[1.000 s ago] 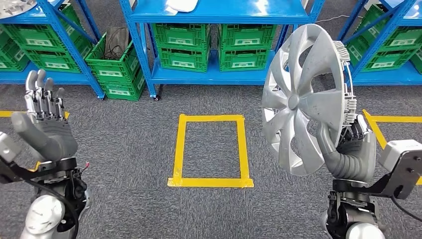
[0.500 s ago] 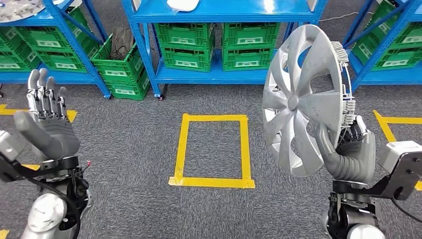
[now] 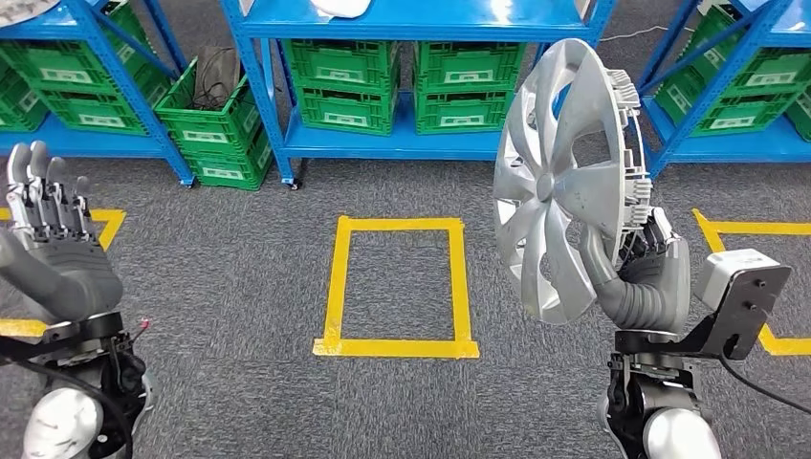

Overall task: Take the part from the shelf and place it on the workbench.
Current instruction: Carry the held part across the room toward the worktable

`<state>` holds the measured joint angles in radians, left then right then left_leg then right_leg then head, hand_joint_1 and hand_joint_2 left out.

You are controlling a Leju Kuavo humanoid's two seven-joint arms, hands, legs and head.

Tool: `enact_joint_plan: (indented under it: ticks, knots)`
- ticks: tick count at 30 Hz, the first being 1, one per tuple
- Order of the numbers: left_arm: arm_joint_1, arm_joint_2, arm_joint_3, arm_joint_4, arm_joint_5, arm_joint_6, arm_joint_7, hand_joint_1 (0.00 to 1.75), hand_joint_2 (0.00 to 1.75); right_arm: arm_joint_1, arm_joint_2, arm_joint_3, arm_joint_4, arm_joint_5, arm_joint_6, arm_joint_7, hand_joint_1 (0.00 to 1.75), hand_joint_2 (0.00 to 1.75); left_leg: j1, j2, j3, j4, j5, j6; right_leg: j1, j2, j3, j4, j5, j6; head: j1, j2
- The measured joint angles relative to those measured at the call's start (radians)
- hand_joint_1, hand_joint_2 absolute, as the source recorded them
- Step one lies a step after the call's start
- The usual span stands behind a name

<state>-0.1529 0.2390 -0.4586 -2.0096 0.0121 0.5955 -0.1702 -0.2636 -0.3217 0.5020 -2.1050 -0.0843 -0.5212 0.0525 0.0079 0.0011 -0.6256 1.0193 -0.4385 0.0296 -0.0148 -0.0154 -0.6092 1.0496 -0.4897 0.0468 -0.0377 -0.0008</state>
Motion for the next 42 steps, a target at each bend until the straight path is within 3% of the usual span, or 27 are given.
enact_joint_plan:
  ticks: [1,3,5,6,7,9,10,12,15,17,19,20,21,22,24,26,29,30,32,34,35,36,37,39,40,42]
  knots:
    - [0.000,0.000,0.000,-0.001,0.000,0.000,0.000,0.00,0.00,-0.001,0.000,0.000,0.000,0.000,0.000,0.000,1.75,1.75,0.002,-0.003,0.004,-0.004,0.002,0.004,0.000,0.002,-0.017,0.038,-0.022,0.003,0.006,0.000]
    - [0.001,0.000,0.000,-0.001,0.000,0.000,0.000,0.00,0.00,-0.001,0.000,0.000,0.000,0.000,0.000,0.000,1.75,1.75,0.001,-0.011,0.005,-0.005,0.003,0.009,0.000,0.006,-0.076,0.164,-0.078,0.007,0.019,0.000]
    - [0.002,0.000,-0.001,-0.001,0.000,0.000,0.001,0.00,0.00,0.001,0.000,0.000,0.002,-0.001,0.000,0.000,1.75,1.75,-0.002,-0.021,0.004,-0.004,0.002,0.011,0.000,0.008,-0.120,0.251,-0.097,0.008,0.027,0.000]
    - [0.002,-0.001,-0.001,-0.001,0.000,0.000,0.001,0.00,0.00,0.002,0.000,0.000,0.003,-0.001,0.000,0.000,1.75,1.75,-0.004,-0.027,0.004,-0.002,0.002,0.011,0.001,0.009,-0.118,0.241,-0.079,0.006,0.031,0.000]
    - [0.002,-0.001,-0.001,-0.001,0.000,0.000,0.001,0.00,0.00,0.002,0.000,0.001,0.004,-0.002,0.001,0.000,1.75,1.75,-0.005,-0.034,0.004,-0.001,0.002,0.012,0.002,0.011,-0.097,0.194,-0.047,0.002,0.036,0.000]
    - [0.001,-0.001,-0.001,-0.001,0.000,0.000,0.000,0.00,0.00,0.000,0.000,0.001,0.005,-0.002,0.002,0.000,1.75,1.75,-0.008,-0.047,0.002,0.003,0.002,0.010,0.004,0.030,-0.032,0.059,0.008,-0.012,0.044,0.000]
    - [0.001,-0.001,-0.001,-0.001,0.000,0.000,0.000,0.00,0.00,-0.002,0.000,0.001,0.005,-0.002,0.003,0.000,1.75,1.75,-0.008,-0.052,-0.002,0.005,0.003,0.008,0.005,0.039,-0.007,0.011,0.020,-0.017,0.046,0.000]
    - [0.002,-0.001,-0.001,-0.001,0.000,0.000,0.000,0.00,0.00,-0.005,0.000,0.001,0.005,-0.004,0.006,0.000,1.75,1.75,-0.005,-0.062,-0.010,0.005,0.008,-0.002,0.009,0.046,0.013,-0.022,0.019,-0.026,0.048,0.000]
    - [0.002,0.000,0.000,-0.002,0.000,0.001,-0.002,0.00,0.00,-0.008,0.001,0.001,0.005,-0.008,0.009,0.000,1.75,1.75,-0.003,-0.060,-0.024,0.017,0.002,-0.017,0.005,0.025,0.021,-0.041,0.031,-0.038,0.049,0.000]
    - [0.002,0.001,0.001,-0.003,0.000,0.002,-0.002,0.00,0.00,-0.010,0.002,0.001,0.005,-0.009,0.009,0.000,1.75,1.75,-0.001,-0.033,-0.066,0.099,-0.042,-0.025,0.000,0.010,0.027,-0.051,0.036,-0.045,0.040,0.000]
    - [0.003,0.001,0.001,-0.003,0.000,0.002,-0.002,0.00,0.00,-0.010,0.002,0.001,0.006,-0.010,0.009,0.000,1.75,1.75,0.008,-0.015,-0.125,0.223,-0.093,-0.035,-0.002,-0.004,0.027,-0.051,0.036,-0.048,0.029,0.000]
    - [0.005,0.001,0.001,-0.003,0.000,0.002,-0.002,0.00,0.00,-0.009,0.002,0.001,0.008,-0.010,0.009,0.000,1.75,1.75,0.013,-0.011,-0.143,0.260,-0.102,-0.040,-0.003,-0.011,0.026,-0.050,0.035,-0.047,0.026,0.000]
    - [0.006,0.001,0.001,-0.003,0.000,0.002,-0.002,0.00,0.00,-0.009,0.002,0.001,0.009,-0.010,0.009,0.000,1.75,1.75,0.017,-0.007,-0.143,0.262,-0.094,-0.045,-0.004,-0.018,0.026,-0.048,0.033,-0.045,0.023,0.000]
    - [0.006,0.001,0.001,-0.003,0.000,0.002,-0.002,0.00,0.00,-0.008,0.002,0.001,0.010,-0.010,0.009,0.000,1.75,1.75,0.020,-0.002,-0.121,0.226,-0.072,-0.049,-0.007,-0.025,0.026,-0.046,0.031,-0.041,0.020,0.000]
    - [0.005,0.001,0.001,-0.003,0.001,0.002,-0.002,0.00,0.00,-0.009,0.002,0.001,0.011,-0.011,0.009,0.000,1.75,1.75,0.021,0.023,-0.046,0.094,-0.027,-0.054,-0.011,-0.037,0.026,-0.037,0.024,-0.028,0.010,0.000]
    - [0.004,0.001,0.001,-0.003,0.000,0.002,-0.002,0.00,0.00,-0.010,0.002,0.001,0.011,-0.011,0.009,0.000,1.75,1.75,0.017,0.036,0.002,0.015,-0.013,-0.047,-0.009,-0.047,0.025,-0.031,0.020,-0.012,0.003,0.000]
    - [0.003,0.001,0.001,-0.004,0.000,0.002,-0.002,0.00,0.00,-0.011,0.003,0.002,0.011,-0.011,0.009,0.000,1.75,1.75,0.013,0.014,0.003,0.009,-0.009,-0.024,-0.011,-0.059,0.024,-0.033,0.022,0.009,0.009,0.000]
    - [0.003,0.000,0.001,-0.004,0.000,0.002,-0.002,0.00,0.00,-0.011,0.003,0.002,0.011,-0.011,0.009,0.000,1.75,1.75,0.014,0.006,0.003,0.006,-0.006,-0.018,-0.013,-0.054,0.019,-0.024,0.013,0.014,0.012,0.000]
    - [0.002,0.000,0.001,-0.004,0.000,0.002,-0.002,0.00,0.00,-0.012,0.002,0.002,0.011,-0.011,0.009,0.000,1.75,1.75,0.016,-0.009,0.005,0.000,-0.001,-0.005,-0.015,-0.024,-0.020,0.053,-0.032,0.018,0.023,0.000]
    - [0.002,0.000,0.001,-0.004,0.000,0.001,-0.002,0.00,0.00,-0.012,0.002,0.002,0.011,-0.012,0.009,-0.001,1.75,1.75,0.011,-0.025,0.003,0.001,0.000,0.002,-0.013,0.001,-0.082,0.186,-0.085,0.015,0.037,0.000]
    - [0.002,0.000,0.001,-0.004,0.000,0.001,-0.002,0.00,0.00,-0.010,0.002,0.002,0.012,-0.013,0.009,-0.001,1.75,1.75,0.009,-0.035,0.002,0.001,0.001,0.004,-0.011,0.006,-0.107,0.234,-0.096,0.013,0.042,0.000]
    - [0.003,0.000,0.000,-0.004,0.000,0.001,-0.002,0.00,0.00,-0.008,0.002,0.002,0.013,-0.014,0.009,-0.001,1.75,1.75,0.006,-0.045,0.002,0.002,0.001,0.005,-0.009,0.008,-0.116,0.249,-0.089,0.009,0.046,0.000]
    - [0.003,-0.001,0.000,-0.004,0.000,0.001,-0.002,0.00,0.00,-0.007,0.002,0.002,0.014,-0.014,0.009,-0.001,1.75,1.75,0.004,-0.057,0.002,0.003,0.001,0.005,-0.007,0.010,-0.107,0.224,-0.066,0.005,0.049,0.000]
    - [0.003,-0.001,0.000,-0.004,0.000,0.001,-0.002,0.00,0.00,-0.008,0.002,0.002,0.016,-0.015,0.009,-0.001,1.75,1.75,0.003,-0.078,0.002,0.006,0.001,0.005,-0.004,0.033,-0.051,0.099,-0.003,-0.010,0.057,0.000]
    - [0.002,0.000,0.000,-0.004,0.000,0.001,-0.002,0.00,0.00,-0.009,0.002,0.002,0.015,-0.015,0.009,-0.001,1.75,1.75,0.002,-0.087,0.000,0.008,0.002,0.003,-0.004,0.049,-0.020,0.038,0.014,-0.017,0.059,0.000]
    - [0.003,0.000,0.000,-0.004,0.000,0.001,-0.002,0.00,0.00,-0.012,0.002,0.002,0.015,-0.015,0.009,-0.002,1.75,1.75,0.005,-0.102,-0.008,0.007,0.007,-0.006,-0.001,0.067,0.010,-0.016,0.019,-0.025,0.061,0.000]
